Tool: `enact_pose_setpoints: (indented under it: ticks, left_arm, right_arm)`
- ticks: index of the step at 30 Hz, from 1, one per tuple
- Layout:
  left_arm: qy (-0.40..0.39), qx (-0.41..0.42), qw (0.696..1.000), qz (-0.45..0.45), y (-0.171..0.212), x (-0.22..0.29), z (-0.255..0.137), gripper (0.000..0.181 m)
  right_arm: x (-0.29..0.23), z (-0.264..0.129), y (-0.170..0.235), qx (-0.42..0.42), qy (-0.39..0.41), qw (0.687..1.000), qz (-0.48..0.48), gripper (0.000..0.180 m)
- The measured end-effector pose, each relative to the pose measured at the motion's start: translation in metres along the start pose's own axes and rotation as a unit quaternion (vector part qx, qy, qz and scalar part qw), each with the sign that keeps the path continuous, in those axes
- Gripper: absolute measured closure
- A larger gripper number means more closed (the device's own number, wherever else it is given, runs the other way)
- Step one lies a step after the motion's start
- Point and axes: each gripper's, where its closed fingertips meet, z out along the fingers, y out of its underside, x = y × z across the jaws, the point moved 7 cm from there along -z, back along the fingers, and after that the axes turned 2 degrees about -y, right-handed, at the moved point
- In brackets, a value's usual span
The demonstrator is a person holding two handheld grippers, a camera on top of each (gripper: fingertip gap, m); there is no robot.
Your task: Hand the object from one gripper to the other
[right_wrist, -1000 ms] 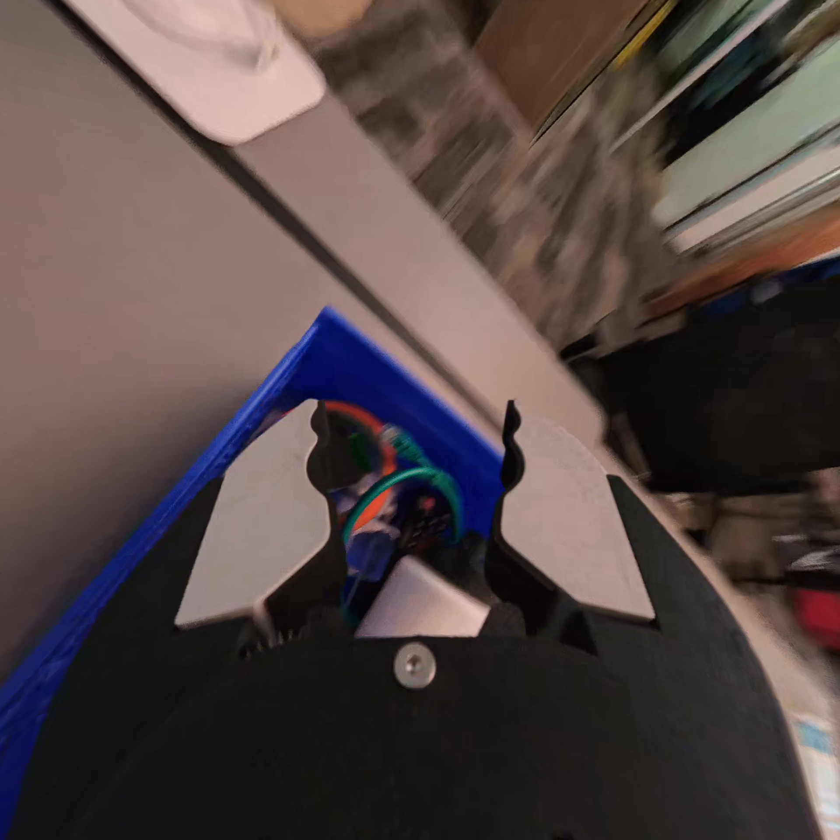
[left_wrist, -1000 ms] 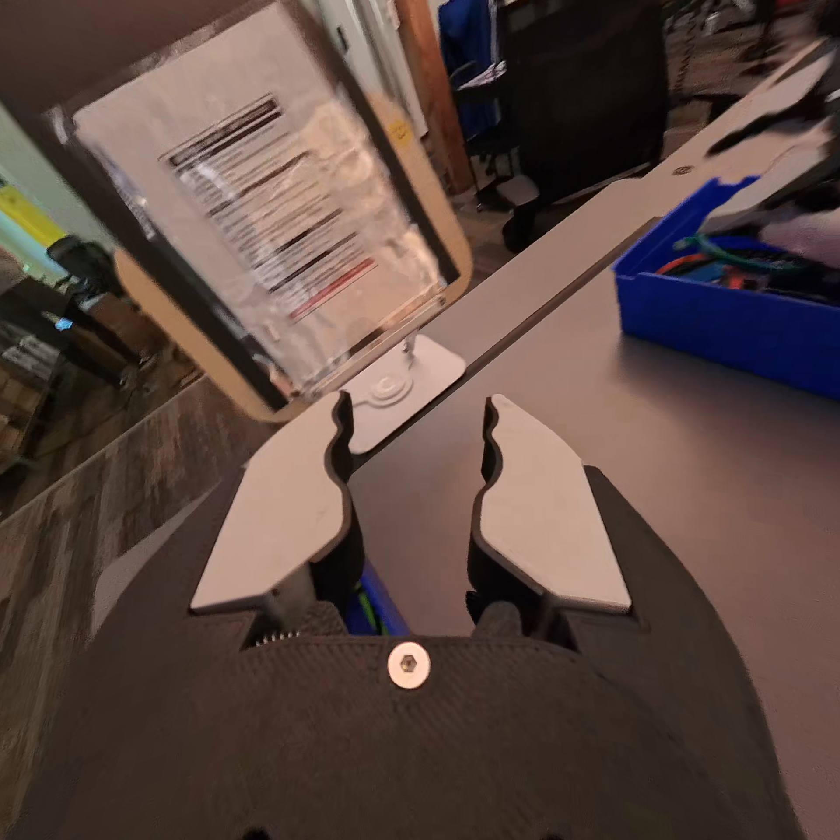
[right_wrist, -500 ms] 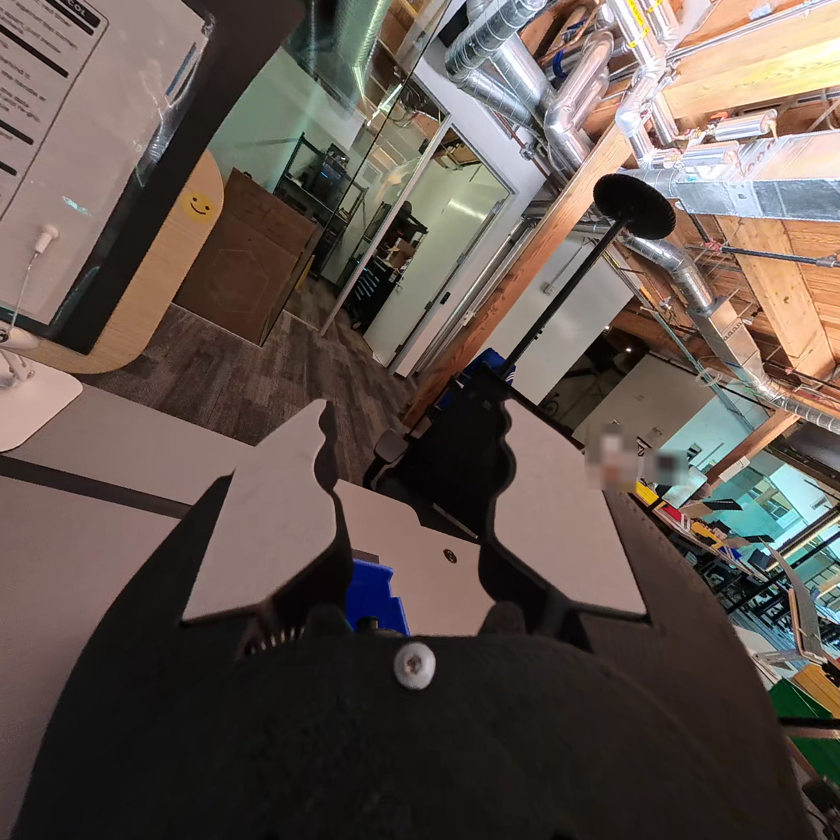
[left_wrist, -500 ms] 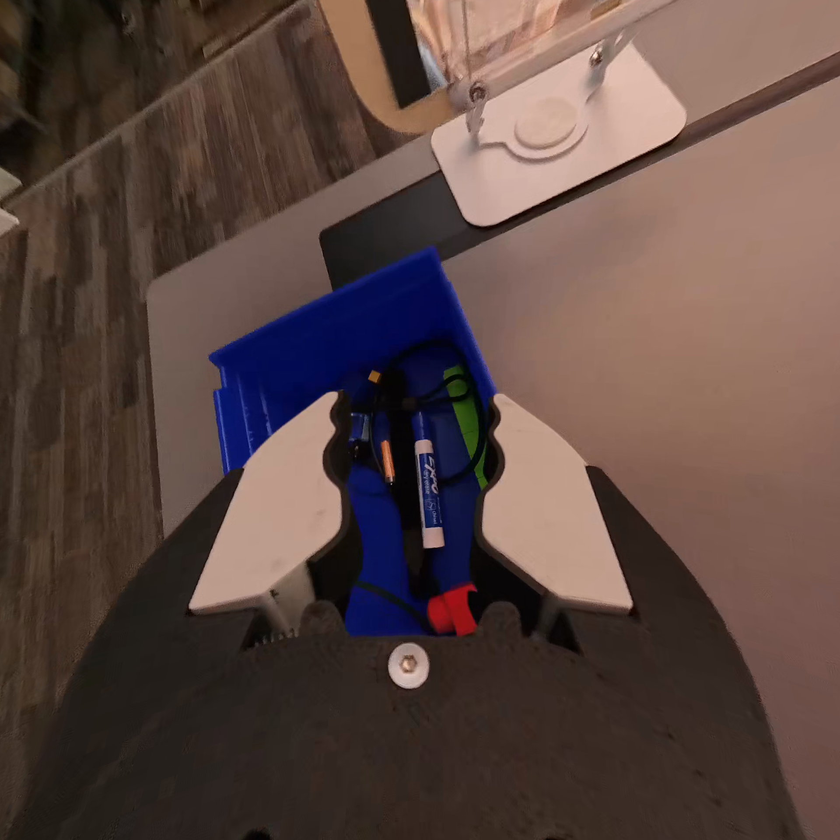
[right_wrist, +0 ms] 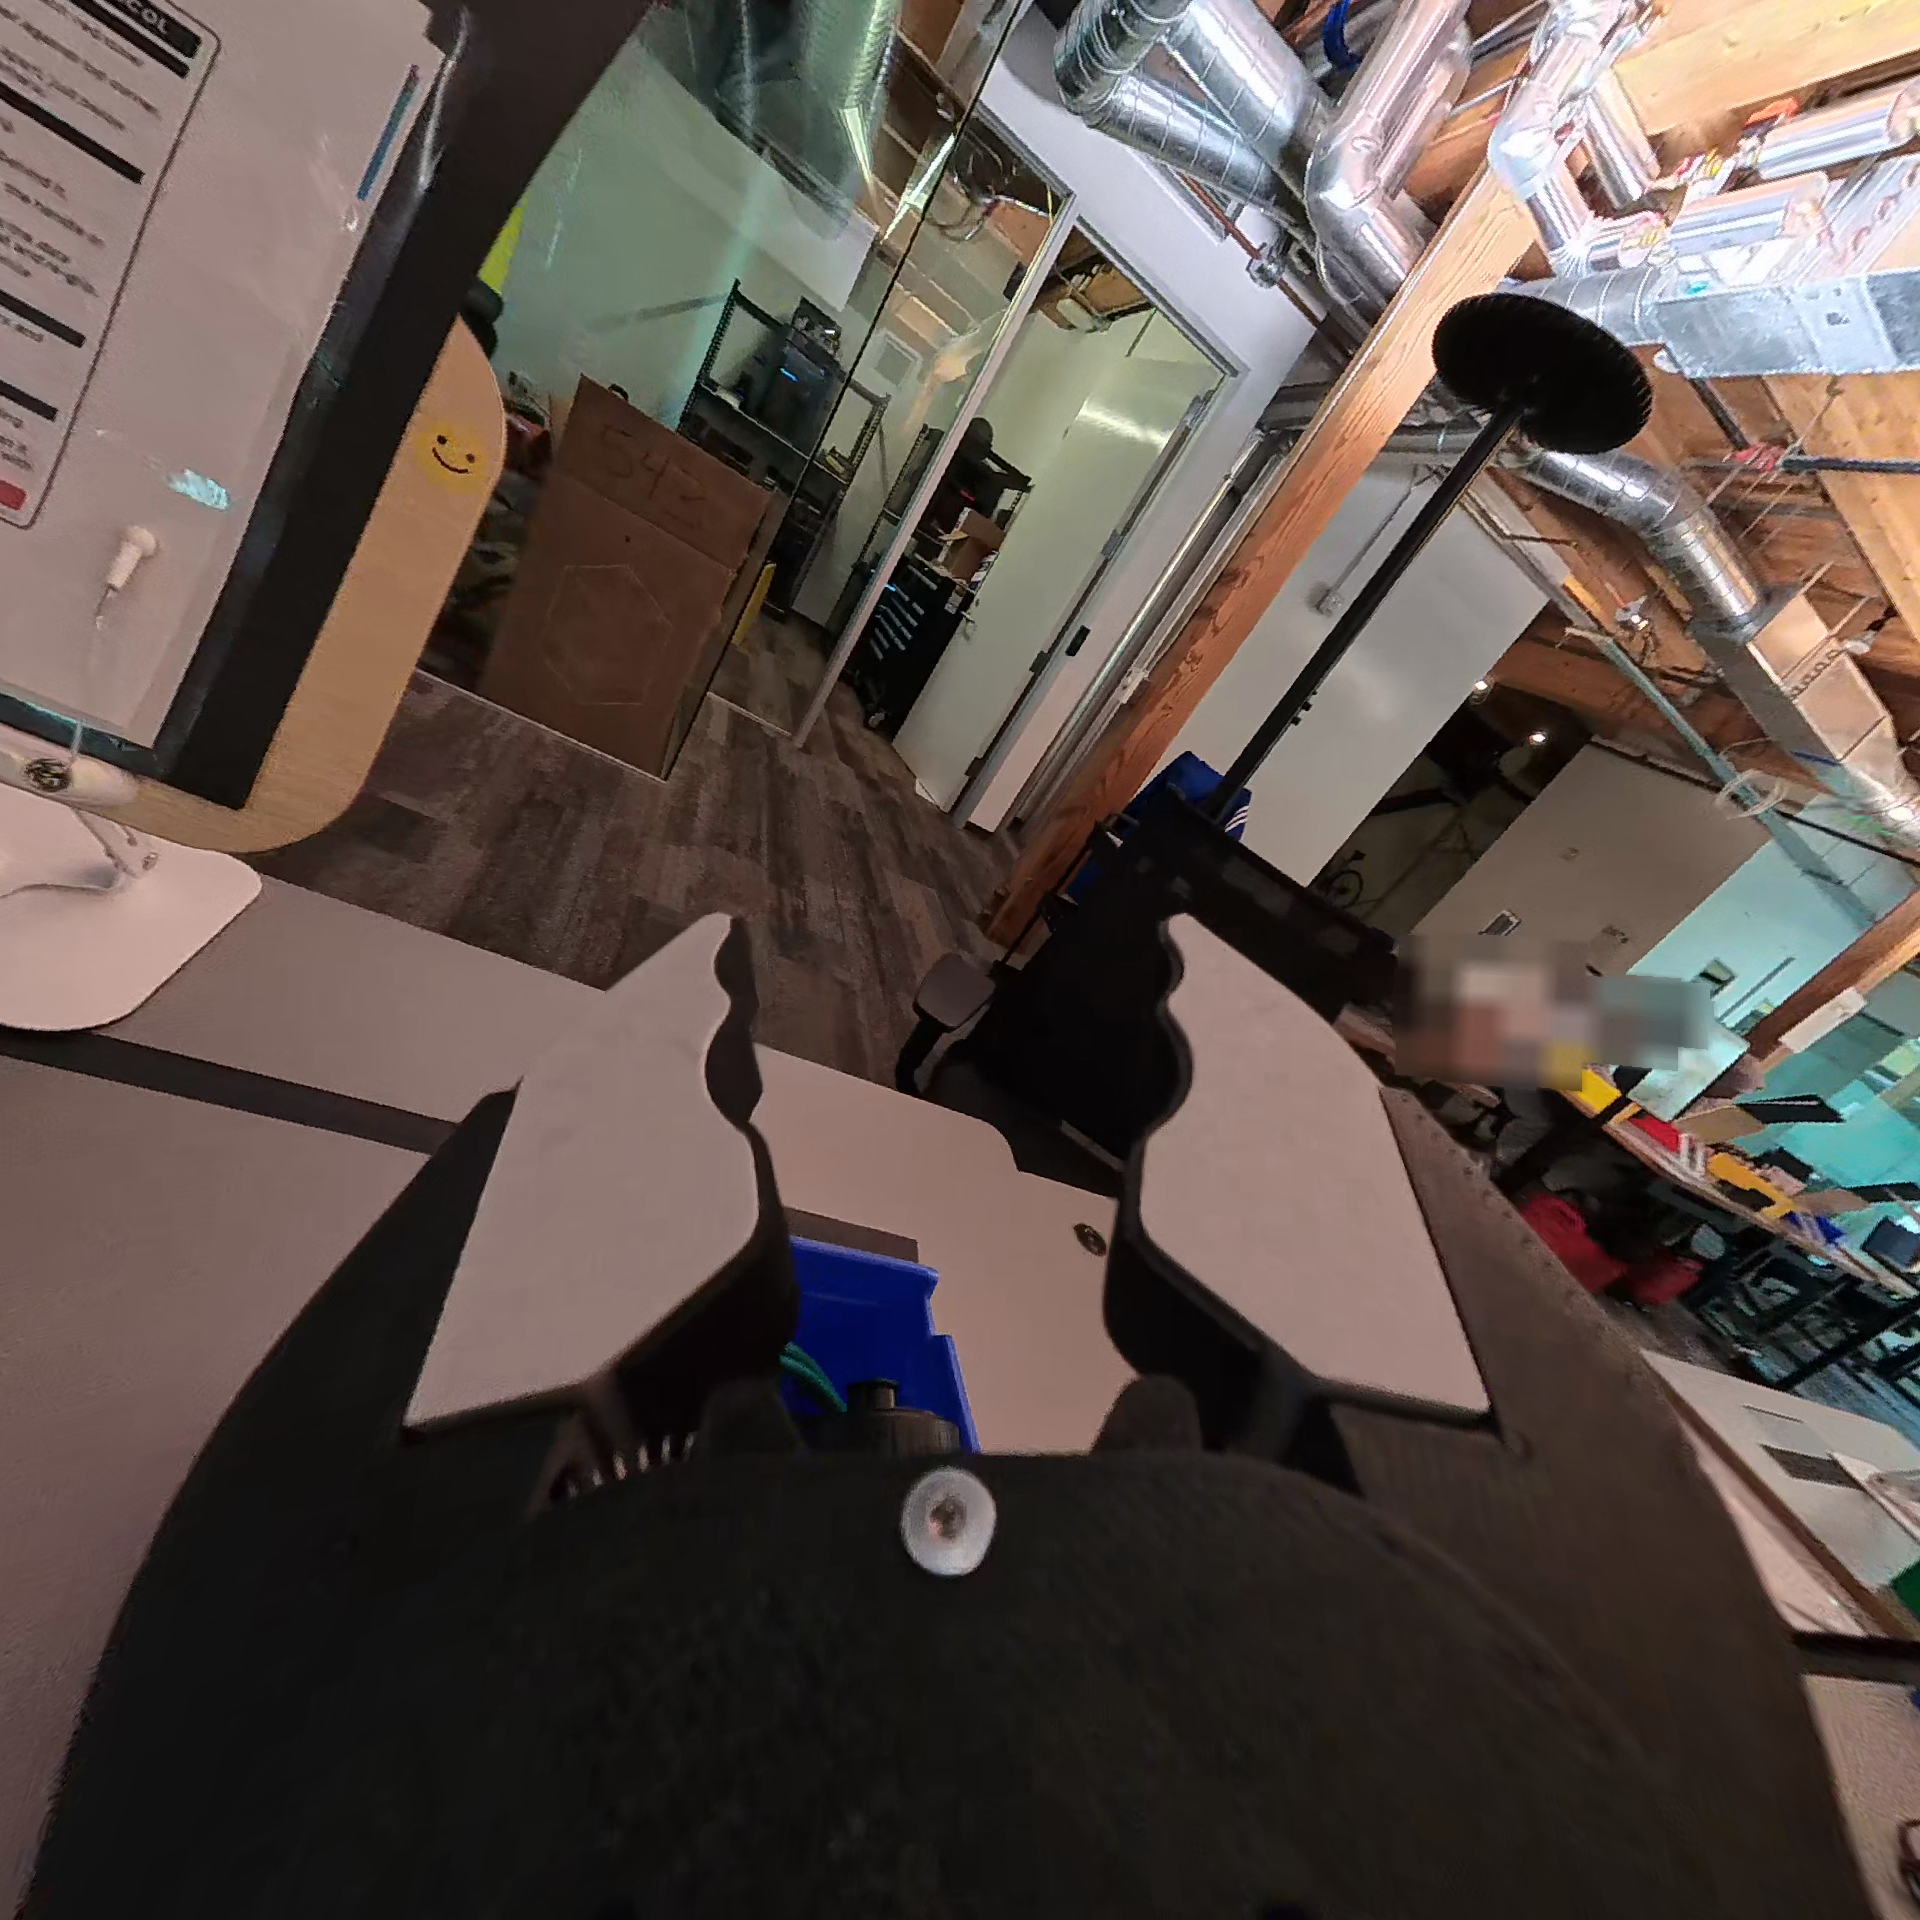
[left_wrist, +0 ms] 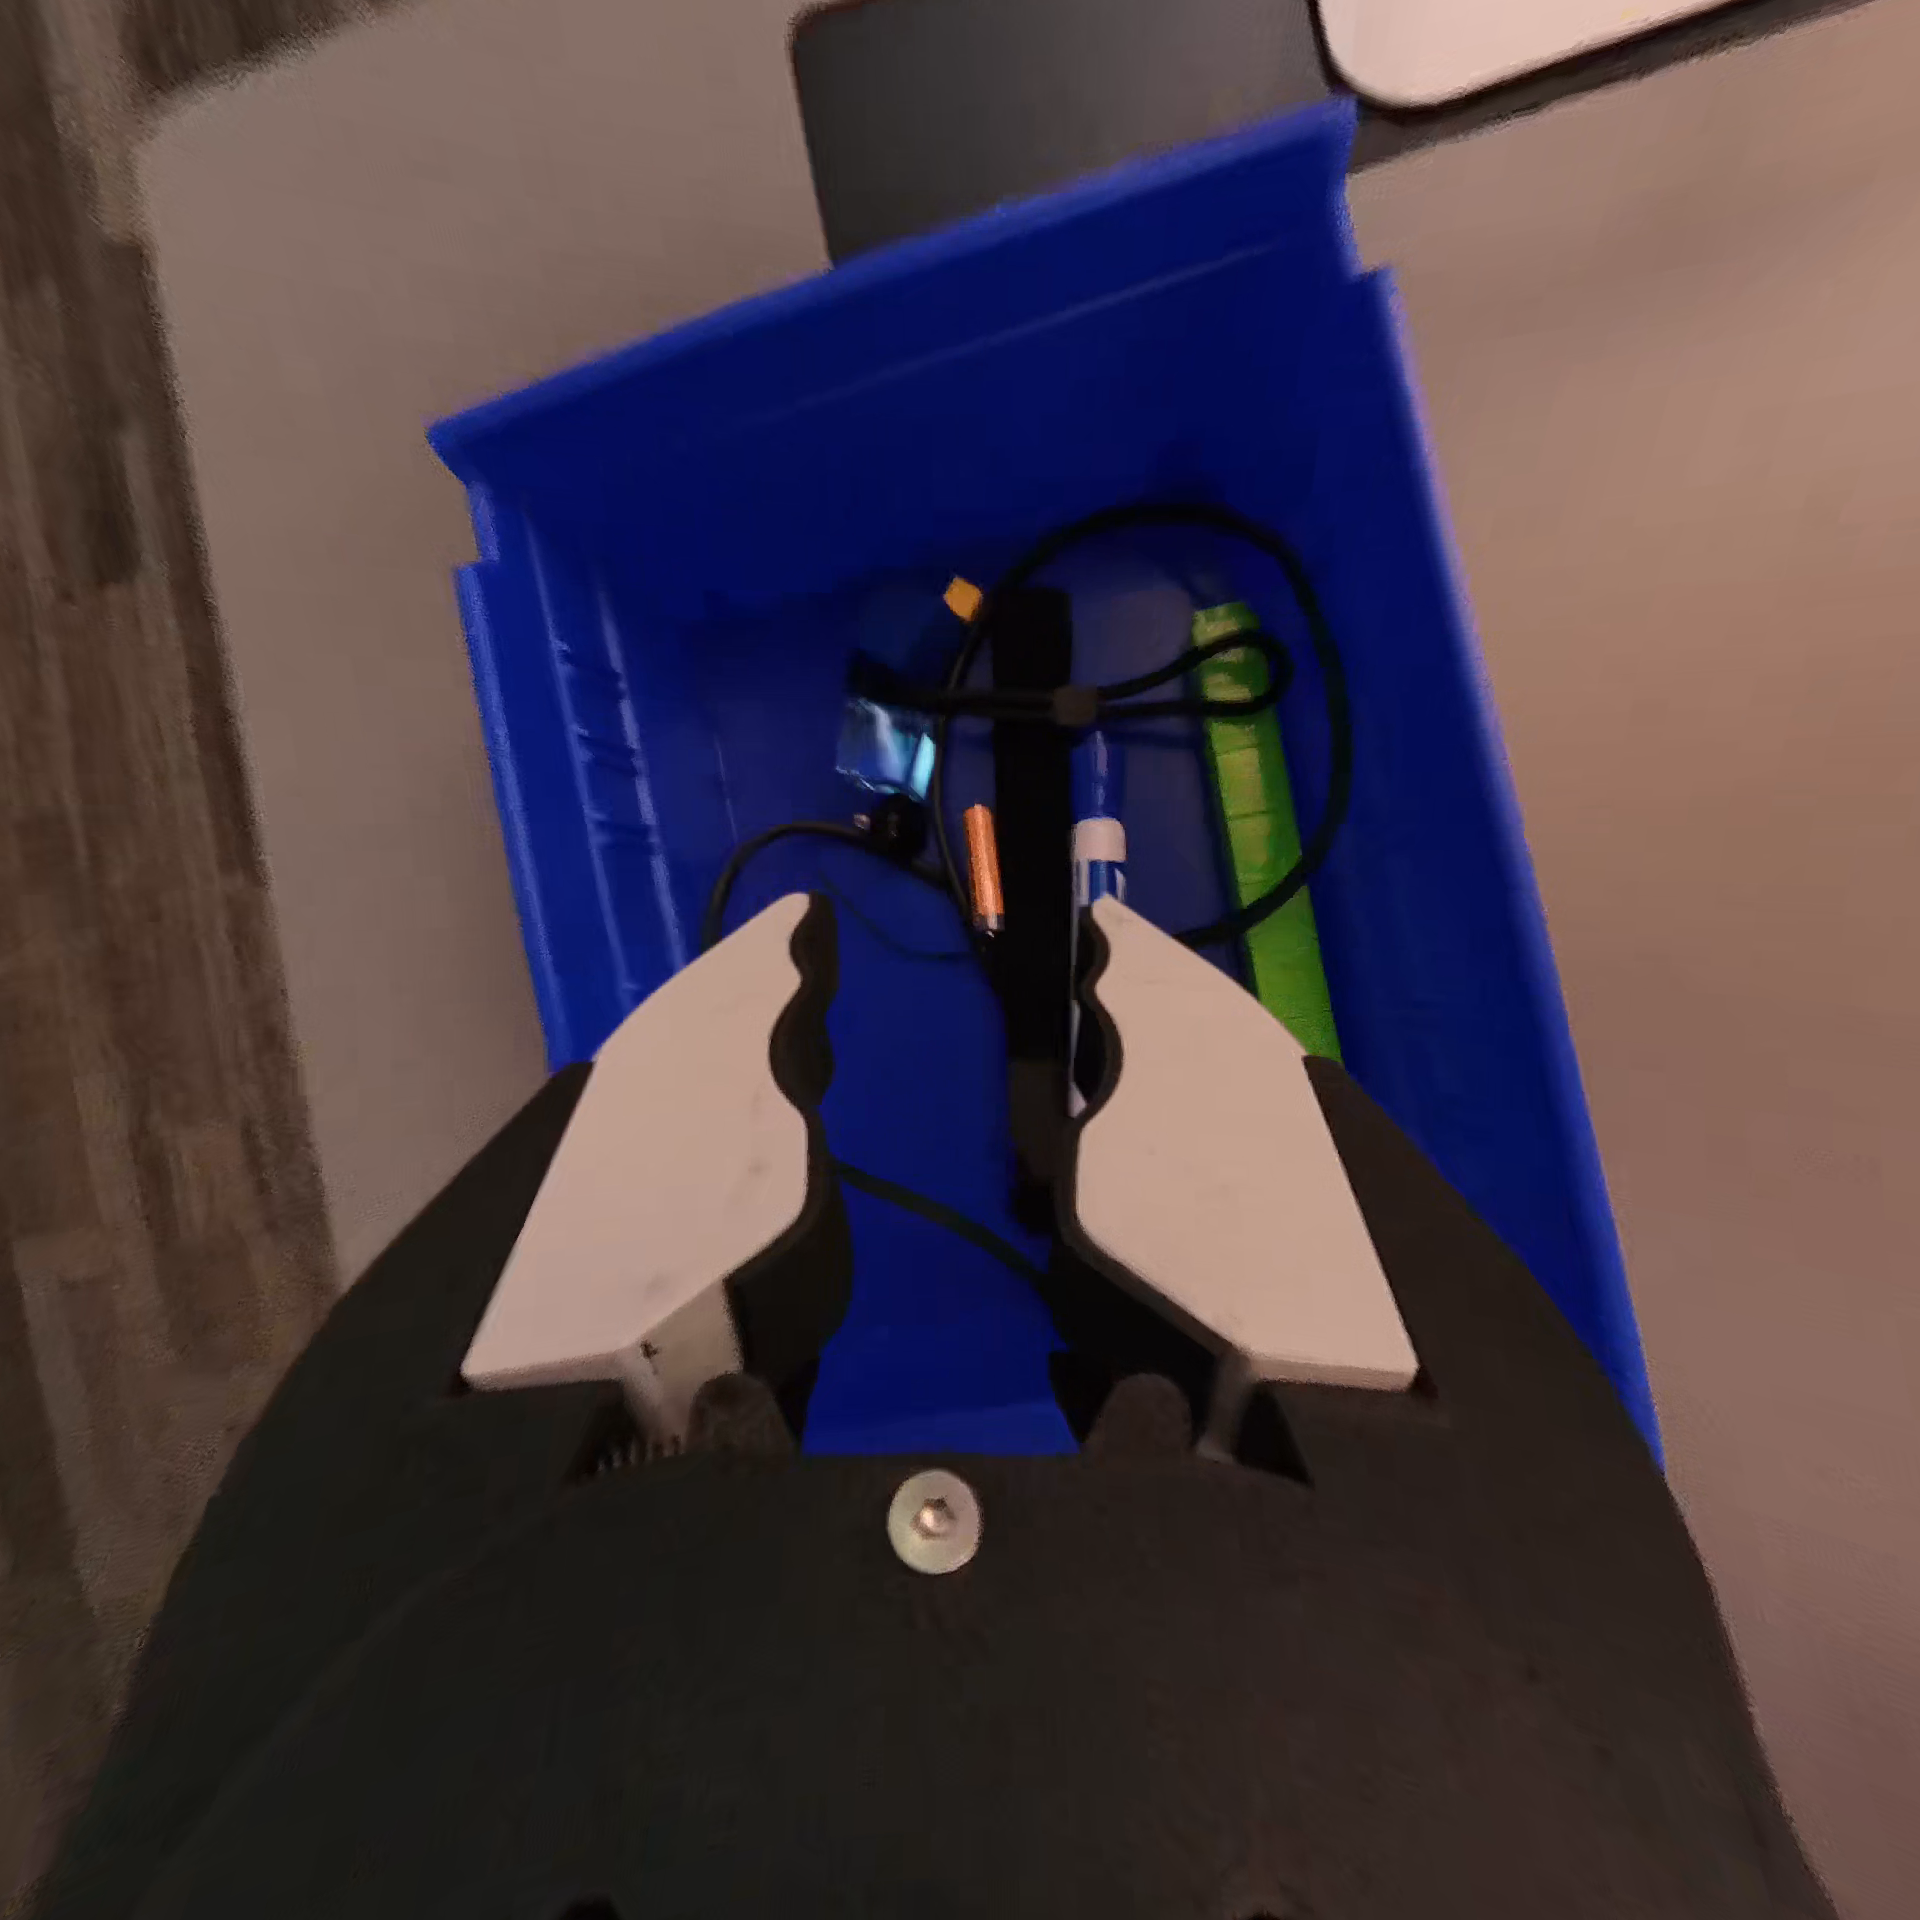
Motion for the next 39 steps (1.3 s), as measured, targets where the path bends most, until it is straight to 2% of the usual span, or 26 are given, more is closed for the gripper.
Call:
enact_pose_setpoints:
  ticks: [1,4,9,14,17,19,21,26,30,33,36,39]
  left_arm:
    - [0.018,-0.019,1.000,-0.003,0.003,0.000,0.007,0.137]
    - [0.047,-0.072,0.996,-0.013,0.011,-0.002,0.032,0.139]
    - [0.204,-0.166,0.965,-0.022,0.026,0.023,0.063,0.148]
    - [0.156,-0.266,0.951,0.022,0.045,0.027,0.082,0.147]
    - [0.143,-0.292,0.945,0.038,0.049,0.030,0.089,0.150]
    - [0.139,-0.298,0.943,0.049,0.050,0.030,0.089,0.162]
    - [0.135,-0.293,0.945,0.056,0.048,0.028,0.085,0.162]
    - [0.139,-0.218,0.965,0.038,0.033,0.019,0.054,0.162]
    - [0.163,-0.092,0.982,0.014,0.011,0.015,0.018,0.162]
    - [0.201,-0.001,0.979,0.024,-0.002,0.021,-0.010,0.162]
    - [0.277,0.114,0.953,0.041,-0.019,0.036,-0.042,0.162]
    - [0.391,0.213,0.894,0.056,-0.034,0.057,-0.072,0.163]
  right_arm:
    - [0.002,0.001,0.002,-0.003,-0.004,1.000,0.004,0.107]
    - [0.004,0.003,0.006,-0.012,-0.019,1.000,0.019,0.107]
    - [0.004,0.005,0.008,-0.013,-0.032,0.999,0.026,0.107]
    - [0.000,0.008,0.011,-0.021,-0.043,0.999,0.018,0.107]
    - [-0.004,0.009,0.012,-0.024,-0.050,0.998,0.012,0.107]
    - [-0.006,0.010,0.012,-0.026,-0.053,0.998,0.006,0.107]
    - [-0.008,0.010,0.012,-0.026,-0.055,0.998,0.002,0.107]
    - [-0.014,0.011,0.010,-0.024,-0.063,0.998,-0.012,0.107]
    - [-0.021,0.012,0.009,-0.024,-0.072,0.997,-0.023,0.107]
    - [-0.029,0.012,0.007,-0.021,-0.079,0.996,-0.036,0.107]
    - [-0.039,0.012,0.004,-0.016,-0.090,0.995,-0.044,0.107]
    - [-0.064,0.005,-0.008,0.021,-0.164,0.986,-0.016,0.107]
